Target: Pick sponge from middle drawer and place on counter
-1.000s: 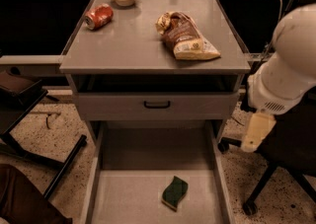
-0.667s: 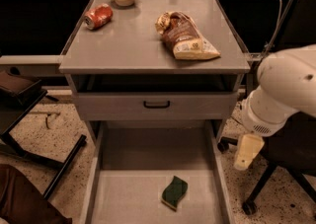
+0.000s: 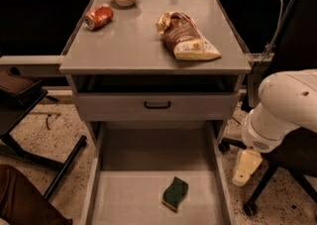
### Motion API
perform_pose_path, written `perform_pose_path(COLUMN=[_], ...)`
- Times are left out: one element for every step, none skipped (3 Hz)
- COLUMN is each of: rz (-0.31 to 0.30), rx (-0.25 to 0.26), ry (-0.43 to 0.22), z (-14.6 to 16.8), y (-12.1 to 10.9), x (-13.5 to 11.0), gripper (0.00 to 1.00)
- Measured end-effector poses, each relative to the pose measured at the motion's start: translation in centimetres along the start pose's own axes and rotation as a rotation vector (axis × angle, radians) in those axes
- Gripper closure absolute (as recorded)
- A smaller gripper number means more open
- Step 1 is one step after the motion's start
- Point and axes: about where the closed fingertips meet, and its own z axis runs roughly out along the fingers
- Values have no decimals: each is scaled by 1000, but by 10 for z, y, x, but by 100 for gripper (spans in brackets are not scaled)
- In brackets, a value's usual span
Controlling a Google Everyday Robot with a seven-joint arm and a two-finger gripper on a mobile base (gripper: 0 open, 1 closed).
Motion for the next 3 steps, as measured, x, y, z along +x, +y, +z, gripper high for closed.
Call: perform_pose_path(rz=[15, 48, 43], rx=[-35, -101, -152], ry=[-30, -100, -197], z=[31, 93, 154], y=[1, 9, 19], x=[7, 13, 1], gripper=[0, 0, 0])
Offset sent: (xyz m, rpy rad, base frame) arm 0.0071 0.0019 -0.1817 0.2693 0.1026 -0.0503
